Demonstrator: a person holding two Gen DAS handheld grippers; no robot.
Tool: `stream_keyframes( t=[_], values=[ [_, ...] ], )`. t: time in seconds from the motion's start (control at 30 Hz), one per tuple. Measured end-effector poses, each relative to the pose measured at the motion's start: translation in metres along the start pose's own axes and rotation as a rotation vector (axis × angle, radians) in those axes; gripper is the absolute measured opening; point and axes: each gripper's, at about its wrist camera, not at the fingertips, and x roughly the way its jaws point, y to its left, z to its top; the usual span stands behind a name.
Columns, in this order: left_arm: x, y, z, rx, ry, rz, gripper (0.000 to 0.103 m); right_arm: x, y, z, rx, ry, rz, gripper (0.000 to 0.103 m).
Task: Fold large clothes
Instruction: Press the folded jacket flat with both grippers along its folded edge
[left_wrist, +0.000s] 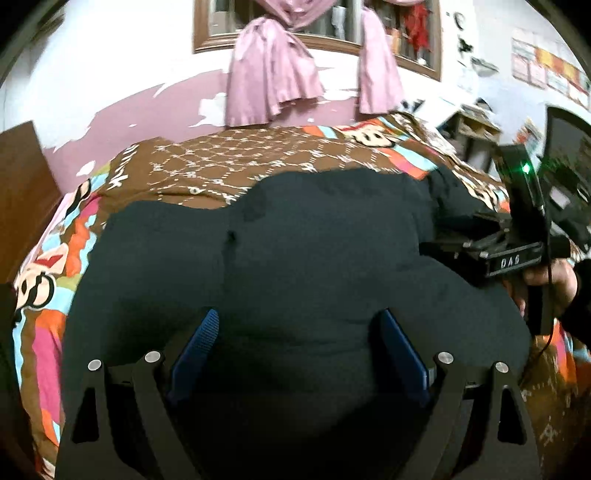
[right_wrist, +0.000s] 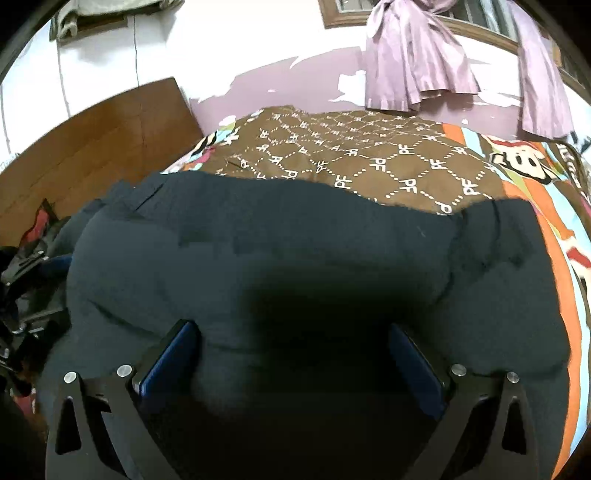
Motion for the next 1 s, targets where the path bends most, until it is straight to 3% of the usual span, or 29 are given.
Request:
stream_keyframes(
  t=[0.2, 0.47, 0.73, 1.0],
  values=[
    [0.009, 0.029, 0.015, -0.102, 0.020, 0.045, 0.087, 0.029, -0.003, 0.018, -0.022, 0.069, -0.017, 0.103],
    [0.028, 0.041, 0.025, -0.127, 0.087, 0.135, 0.087, 0.057, -0.006, 0.034, -0.096, 0.189, -0.036, 0.103],
    [0.038, 0.059, 0.013, -0.186, 0.081, 0.054, 0.092, 0.063, -0.012, 0.031, -0.070, 0.205, -0.016, 0.103],
    [0.036, 0.054, 0.008, -0.195, 0.061, 0.049, 0.093, 0.059, -0.014, 0.025, -0.049, 0.205, 0.010, 0.103]
  ],
)
